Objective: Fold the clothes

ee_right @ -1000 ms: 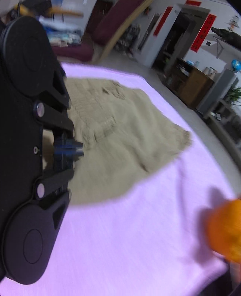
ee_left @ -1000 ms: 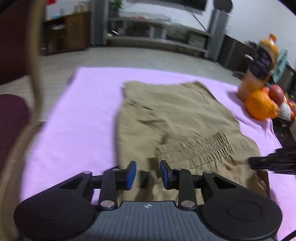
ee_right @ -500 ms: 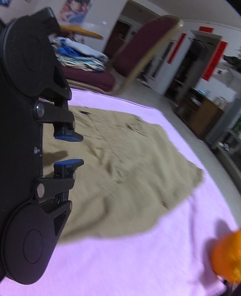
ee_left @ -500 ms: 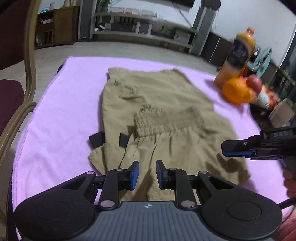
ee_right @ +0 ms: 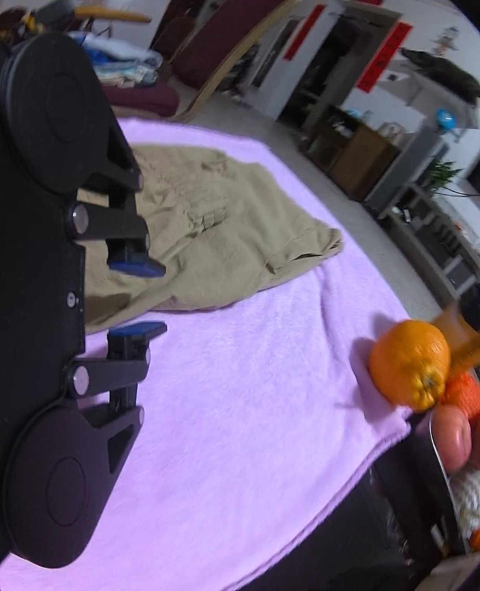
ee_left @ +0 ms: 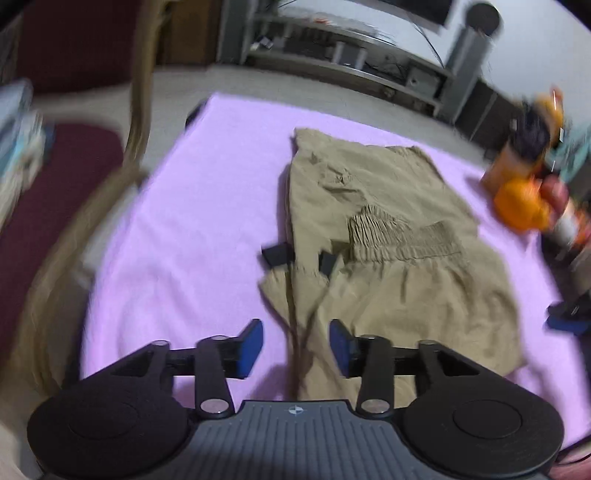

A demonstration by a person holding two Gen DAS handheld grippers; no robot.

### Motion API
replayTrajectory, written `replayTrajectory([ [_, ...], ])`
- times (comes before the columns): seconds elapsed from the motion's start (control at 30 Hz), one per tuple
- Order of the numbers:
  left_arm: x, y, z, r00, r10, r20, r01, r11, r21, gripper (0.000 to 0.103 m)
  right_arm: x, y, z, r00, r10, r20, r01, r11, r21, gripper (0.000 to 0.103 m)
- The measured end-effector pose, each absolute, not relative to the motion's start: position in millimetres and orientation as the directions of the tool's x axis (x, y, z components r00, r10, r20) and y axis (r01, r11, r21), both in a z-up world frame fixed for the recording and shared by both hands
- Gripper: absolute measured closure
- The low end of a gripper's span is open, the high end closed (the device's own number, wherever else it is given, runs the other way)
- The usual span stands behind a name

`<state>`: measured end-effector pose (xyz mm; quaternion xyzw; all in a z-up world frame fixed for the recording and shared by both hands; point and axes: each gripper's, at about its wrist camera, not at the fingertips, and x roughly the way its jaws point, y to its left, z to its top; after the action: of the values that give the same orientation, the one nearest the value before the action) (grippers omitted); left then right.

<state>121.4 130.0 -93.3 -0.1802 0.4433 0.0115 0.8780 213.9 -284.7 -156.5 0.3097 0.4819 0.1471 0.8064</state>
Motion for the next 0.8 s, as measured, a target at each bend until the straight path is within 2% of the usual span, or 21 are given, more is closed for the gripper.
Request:
replayTrajectory([
  [0.07, 118, 135, -103, 0.577, -0.219, -0.787, -0.206, 0.893, -0.399, 0.047, 211, -292, -162, 0.485, 0.567, -0.665, 0.098, 0.721, 0.686, 0.058],
  [0.13, 118, 134, -113, 0.544, -0.251, -0.801, -0.233, 0.872, -0.431, 0.046, 217, -292, -176, 0.449, 0.601, -0.662, 0.149, 0.680, 0.718, 0.054],
  [0.4, 123, 130, -129, 0.508, -0.261, -0.821, -0.250, 0.867, -0.431, 0.035, 221, -270, -209, 0.327, 0.632, -0.702, 0.190, 0.684, 0.704, 0.053],
  [0.47, 126, 128, -129, 0.516, -0.267, -0.814, -0.247, 0.863, -0.440, 0.036, 222, -267, -210, 0.320, 0.643, -0.696, 0.189, 0.676, 0.712, 0.053],
  [0.63, 132, 131, -134, 0.542, -0.356, -0.761, -0.254, 0.794, -0.552, 0.038, 225, -270, -218, 0.327, 0.689, -0.647, 0.233, 0.604, 0.762, 0.053],
  [0.8, 131, 130, -134, 0.568, -0.344, -0.748, -0.278, 0.775, -0.567, 0.040, 228, -271, -218, 0.409, 0.688, -0.600, 0.228, 0.560, 0.797, 0.057],
])
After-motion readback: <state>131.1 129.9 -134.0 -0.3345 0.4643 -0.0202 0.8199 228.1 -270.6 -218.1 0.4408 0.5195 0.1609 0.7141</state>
